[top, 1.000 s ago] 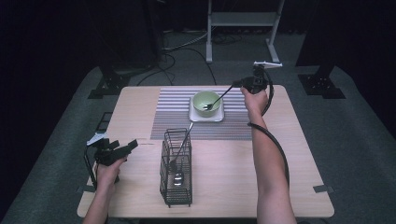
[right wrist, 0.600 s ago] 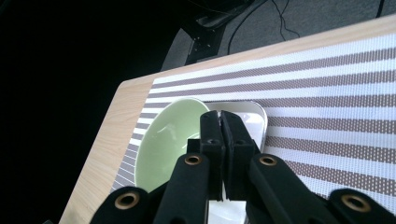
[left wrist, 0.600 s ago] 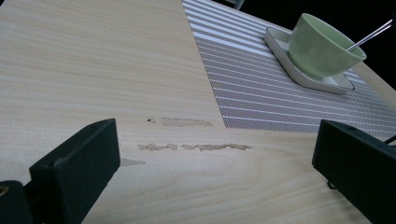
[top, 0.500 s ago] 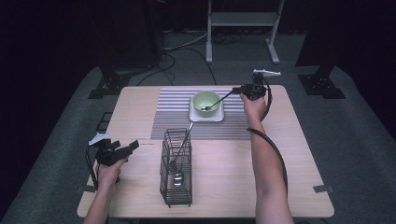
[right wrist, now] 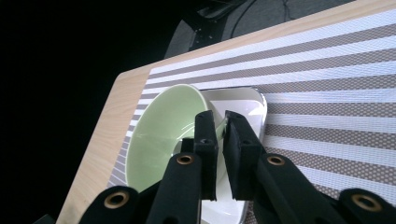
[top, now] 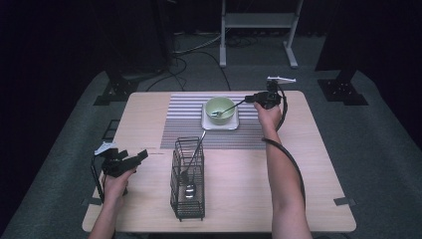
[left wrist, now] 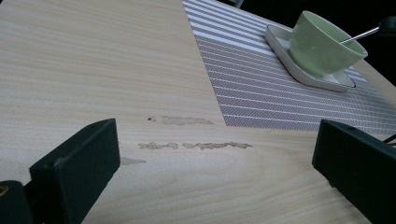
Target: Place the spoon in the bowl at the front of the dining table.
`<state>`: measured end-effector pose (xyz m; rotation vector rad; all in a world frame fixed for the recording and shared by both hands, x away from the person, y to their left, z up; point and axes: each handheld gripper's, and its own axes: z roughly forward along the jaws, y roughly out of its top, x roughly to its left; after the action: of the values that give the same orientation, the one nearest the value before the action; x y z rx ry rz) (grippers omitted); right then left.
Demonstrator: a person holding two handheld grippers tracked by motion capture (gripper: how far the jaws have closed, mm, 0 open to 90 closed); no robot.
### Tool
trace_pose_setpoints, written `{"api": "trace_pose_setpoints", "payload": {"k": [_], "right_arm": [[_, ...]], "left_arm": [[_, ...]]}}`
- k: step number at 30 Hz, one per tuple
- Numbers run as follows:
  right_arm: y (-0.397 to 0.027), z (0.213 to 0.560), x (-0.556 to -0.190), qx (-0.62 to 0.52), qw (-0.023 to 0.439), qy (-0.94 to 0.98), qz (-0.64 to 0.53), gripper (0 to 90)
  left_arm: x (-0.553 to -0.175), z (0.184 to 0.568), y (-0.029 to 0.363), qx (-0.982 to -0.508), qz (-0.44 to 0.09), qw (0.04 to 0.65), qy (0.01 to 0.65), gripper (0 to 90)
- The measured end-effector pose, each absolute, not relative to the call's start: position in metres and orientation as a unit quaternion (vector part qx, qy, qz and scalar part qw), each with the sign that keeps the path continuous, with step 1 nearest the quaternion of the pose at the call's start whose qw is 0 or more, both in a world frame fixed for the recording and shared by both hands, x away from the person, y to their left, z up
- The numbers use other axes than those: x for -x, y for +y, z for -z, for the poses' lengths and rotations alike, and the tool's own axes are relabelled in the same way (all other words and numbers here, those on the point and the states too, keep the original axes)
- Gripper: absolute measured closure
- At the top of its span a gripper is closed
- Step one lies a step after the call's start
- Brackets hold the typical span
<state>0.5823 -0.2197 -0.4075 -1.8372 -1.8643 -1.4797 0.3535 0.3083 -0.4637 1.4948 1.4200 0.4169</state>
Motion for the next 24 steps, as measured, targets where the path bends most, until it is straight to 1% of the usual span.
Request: {"api": "trace_pose_setpoints", "payload": {"k": [6,18,24], "right_arm": [[-0.221,0.405,-0.582,0.605,0.071,-0.622,0.492,78.9],[-0.231,0.400,-0.572,0.596,0.077,-0.634,0.487,64.3],[-0.234,0.400,-0.564,0.590,0.081,-0.642,0.482,59.7]], "left_arm": [[-0.354,0.464,0.307,-0.617,-0.172,0.496,0.587,0.0],[-0.353,0.463,0.306,-0.620,-0.174,0.494,0.585,0.0],[-0.354,0.464,0.307,-0.618,-0.175,0.493,0.587,0.0]]}}
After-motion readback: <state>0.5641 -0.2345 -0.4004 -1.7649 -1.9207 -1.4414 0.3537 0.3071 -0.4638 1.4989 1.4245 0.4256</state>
